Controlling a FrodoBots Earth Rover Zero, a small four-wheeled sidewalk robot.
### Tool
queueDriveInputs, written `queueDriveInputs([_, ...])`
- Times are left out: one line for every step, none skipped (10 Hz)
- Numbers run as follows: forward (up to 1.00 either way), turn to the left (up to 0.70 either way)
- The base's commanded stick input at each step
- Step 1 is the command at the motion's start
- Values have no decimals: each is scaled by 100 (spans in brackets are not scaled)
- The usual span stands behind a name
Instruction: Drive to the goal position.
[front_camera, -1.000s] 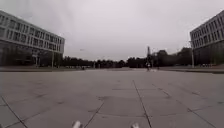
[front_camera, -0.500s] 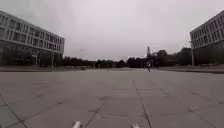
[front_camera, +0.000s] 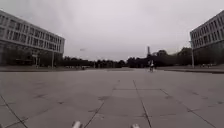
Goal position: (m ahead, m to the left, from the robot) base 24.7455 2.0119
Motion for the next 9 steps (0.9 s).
queueDriveInputs([5,0])
queueDriveInputs([5,0])
queueDriveInputs([5,0])
queueDriveInputs([5,0])
queueDriveInputs([5,0])
queueDriveInputs([5,0])
queueDriveInputs([5,0])
queueDriveInputs([5,0])
queueDriveInputs([5,0])
